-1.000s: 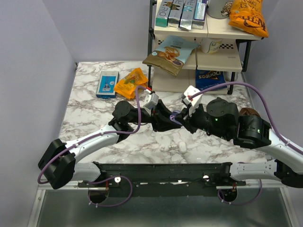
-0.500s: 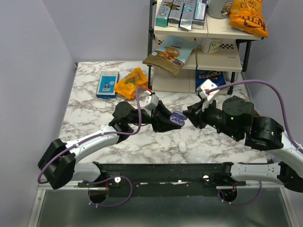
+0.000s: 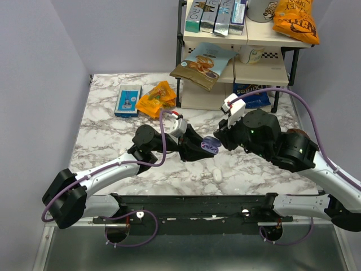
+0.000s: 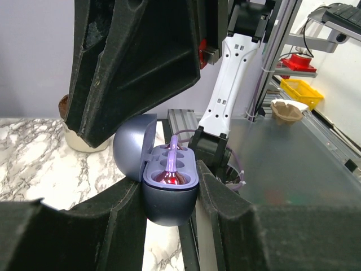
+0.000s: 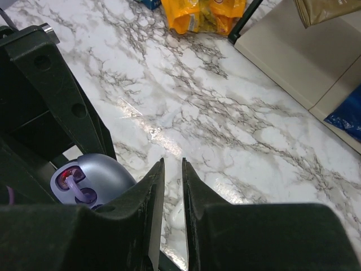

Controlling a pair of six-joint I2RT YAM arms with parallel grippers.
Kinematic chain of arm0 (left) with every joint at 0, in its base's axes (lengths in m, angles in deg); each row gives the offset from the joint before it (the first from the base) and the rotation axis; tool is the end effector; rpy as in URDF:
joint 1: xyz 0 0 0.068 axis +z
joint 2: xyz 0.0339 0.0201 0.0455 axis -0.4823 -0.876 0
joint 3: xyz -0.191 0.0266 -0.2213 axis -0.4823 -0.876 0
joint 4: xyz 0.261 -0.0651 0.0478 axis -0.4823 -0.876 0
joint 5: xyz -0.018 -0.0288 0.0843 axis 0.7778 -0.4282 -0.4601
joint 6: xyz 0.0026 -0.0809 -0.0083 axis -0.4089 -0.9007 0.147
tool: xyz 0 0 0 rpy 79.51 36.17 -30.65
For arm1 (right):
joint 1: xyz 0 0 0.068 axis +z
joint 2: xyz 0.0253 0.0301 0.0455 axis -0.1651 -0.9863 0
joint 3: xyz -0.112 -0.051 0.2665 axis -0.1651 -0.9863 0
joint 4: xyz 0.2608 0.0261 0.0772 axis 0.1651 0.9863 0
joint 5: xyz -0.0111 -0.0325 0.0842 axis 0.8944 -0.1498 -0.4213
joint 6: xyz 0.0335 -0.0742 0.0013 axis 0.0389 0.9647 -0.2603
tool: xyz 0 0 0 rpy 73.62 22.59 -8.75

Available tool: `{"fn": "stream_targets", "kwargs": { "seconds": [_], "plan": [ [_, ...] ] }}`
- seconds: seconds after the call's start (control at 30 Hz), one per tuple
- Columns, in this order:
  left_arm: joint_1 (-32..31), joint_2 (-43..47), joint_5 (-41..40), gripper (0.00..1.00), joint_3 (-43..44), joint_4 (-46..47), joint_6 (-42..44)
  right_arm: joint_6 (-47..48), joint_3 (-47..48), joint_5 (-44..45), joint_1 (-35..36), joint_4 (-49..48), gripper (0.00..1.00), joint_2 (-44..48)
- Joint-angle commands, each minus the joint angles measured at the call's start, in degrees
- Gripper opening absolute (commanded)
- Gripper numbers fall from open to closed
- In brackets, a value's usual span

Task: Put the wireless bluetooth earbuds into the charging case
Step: Close the charging case.

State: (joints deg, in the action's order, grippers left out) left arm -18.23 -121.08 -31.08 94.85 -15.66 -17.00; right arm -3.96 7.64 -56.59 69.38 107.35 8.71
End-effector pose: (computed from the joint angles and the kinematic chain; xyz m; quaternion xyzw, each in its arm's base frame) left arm 0.1583 -0.2488 0.3524 0.4327 0.4446 -0.6354 0.4597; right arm 0.1316 0.1862 0.4448 -0.3085 0.7837 0.1836 0.5069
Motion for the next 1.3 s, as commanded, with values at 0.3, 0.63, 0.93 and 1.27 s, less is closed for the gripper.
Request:
{"fn": "stream_targets", "kwargs": {
  "seconds": [0.3, 0.63, 0.93, 1.27],
  "plan": [
    [-0.2, 0.5, -3.7, 0.00, 0.4, 0.4, 2.8, 1.1, -0.9, -8.6, -0.2, -0.5, 0.27, 1.7],
    [0.0, -1.5, -13.9, 0.00, 2.4, -16.8, 2.8, -4.8, -2.9, 10.1, -0.5, -3.0, 0.43, 4.4],
    [6.5, -17.3, -34.8, 0.00, -1.0, -24.6, -13.5, -11.1, -18.4, 14.6, -2.0, -15.2, 0.54, 9.5],
    [8.7, -41.9, -27.2, 0.00, 20.1, -21.2, -17.3, -12.7, -22.5, 14.3, -2.3, -16.7, 0.59, 12.5]
  ]
}}
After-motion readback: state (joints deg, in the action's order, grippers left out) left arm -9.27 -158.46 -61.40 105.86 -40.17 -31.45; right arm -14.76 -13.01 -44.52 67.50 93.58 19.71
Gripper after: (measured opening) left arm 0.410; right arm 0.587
